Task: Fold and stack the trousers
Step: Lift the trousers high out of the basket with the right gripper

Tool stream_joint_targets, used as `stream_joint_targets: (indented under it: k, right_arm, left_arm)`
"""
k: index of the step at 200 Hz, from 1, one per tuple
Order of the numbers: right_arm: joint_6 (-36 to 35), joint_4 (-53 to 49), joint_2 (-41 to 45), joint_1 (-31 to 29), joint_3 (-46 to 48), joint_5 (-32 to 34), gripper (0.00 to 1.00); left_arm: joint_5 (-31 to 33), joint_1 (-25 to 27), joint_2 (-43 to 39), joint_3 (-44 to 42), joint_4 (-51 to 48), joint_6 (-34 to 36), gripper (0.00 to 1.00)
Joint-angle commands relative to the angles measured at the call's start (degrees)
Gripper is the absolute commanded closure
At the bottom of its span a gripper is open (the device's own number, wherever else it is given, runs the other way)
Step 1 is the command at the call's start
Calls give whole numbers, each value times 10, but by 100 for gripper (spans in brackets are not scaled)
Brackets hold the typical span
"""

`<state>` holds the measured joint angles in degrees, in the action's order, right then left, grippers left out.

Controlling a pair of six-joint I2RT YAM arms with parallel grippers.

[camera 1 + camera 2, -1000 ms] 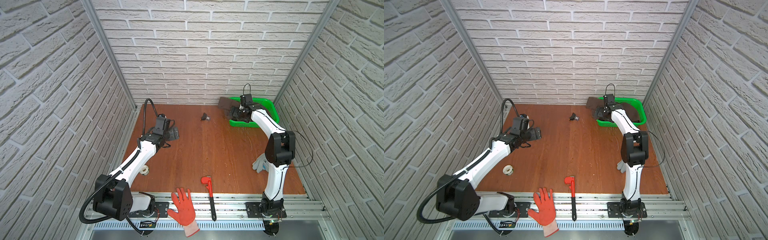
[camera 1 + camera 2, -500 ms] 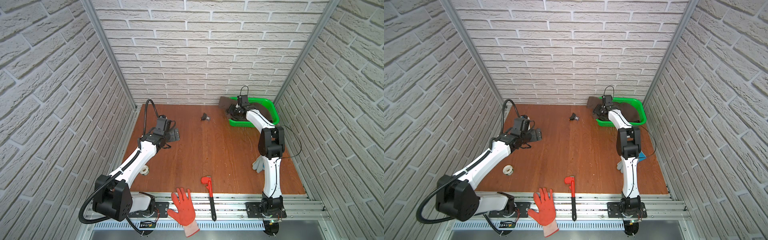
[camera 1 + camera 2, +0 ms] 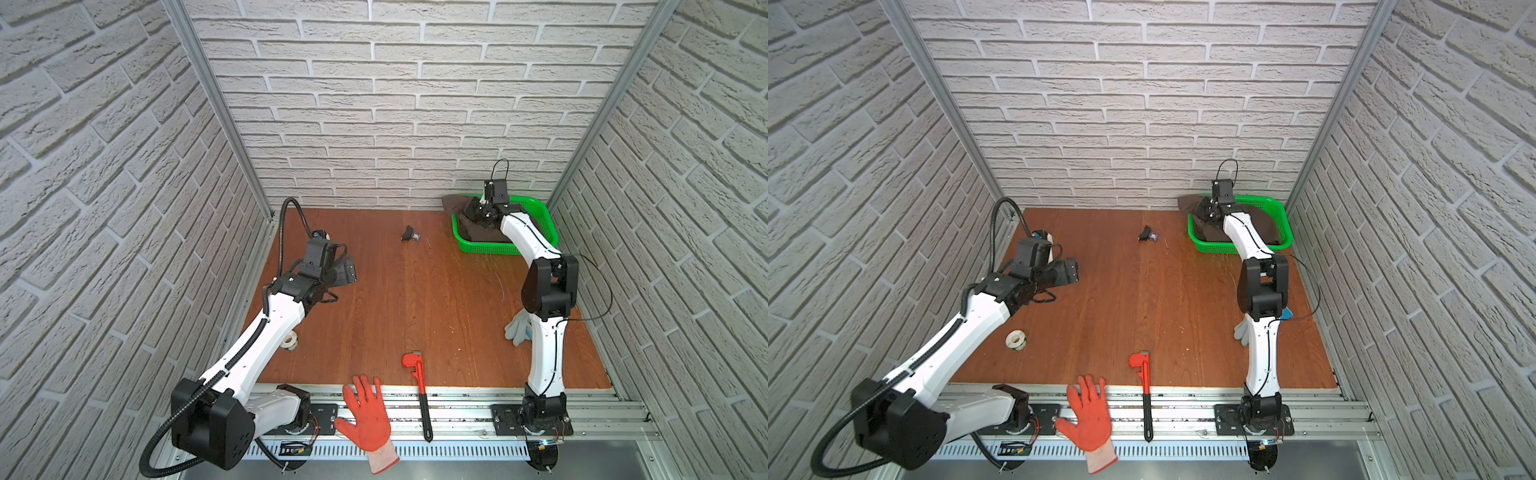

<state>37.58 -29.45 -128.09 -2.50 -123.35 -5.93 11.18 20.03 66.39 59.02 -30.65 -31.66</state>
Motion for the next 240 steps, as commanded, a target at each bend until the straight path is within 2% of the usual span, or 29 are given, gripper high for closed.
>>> stream_joint_targets:
  k: [1,35,62,84,121,159,201,240]
  right_arm:
    - [-53,-19,106,-2,-111,8,94]
    - [-72,-66,153,-16,-224,-29,94]
    - [-57,-39,214,-42,-239,-96,94]
    - [-53,-10,245,-85,-252,-141,94]
    - [-36,38,253,-167,-289,-190,94]
    - [24,118,238,-204,-310,-227,94]
    - [101,240,197,-253,-365,-233,94]
    - [132,375,199,-286,-376,-181,94]
  left_arm:
    - [16,5,-42,0,-21,-8,2]
    - [17,7,-95,-9,-42,-21,2]
    - [17,10,-130,-18,-50,-31,2]
    - [13,12,-152,-25,-51,-41,2]
    - [9,15,-185,-43,-38,-55,2]
    - [-3,19,-215,-73,-10,-66,2]
    - [-8,19,-246,-110,45,-72,2]
    - [-15,20,-284,-152,123,-76,2]
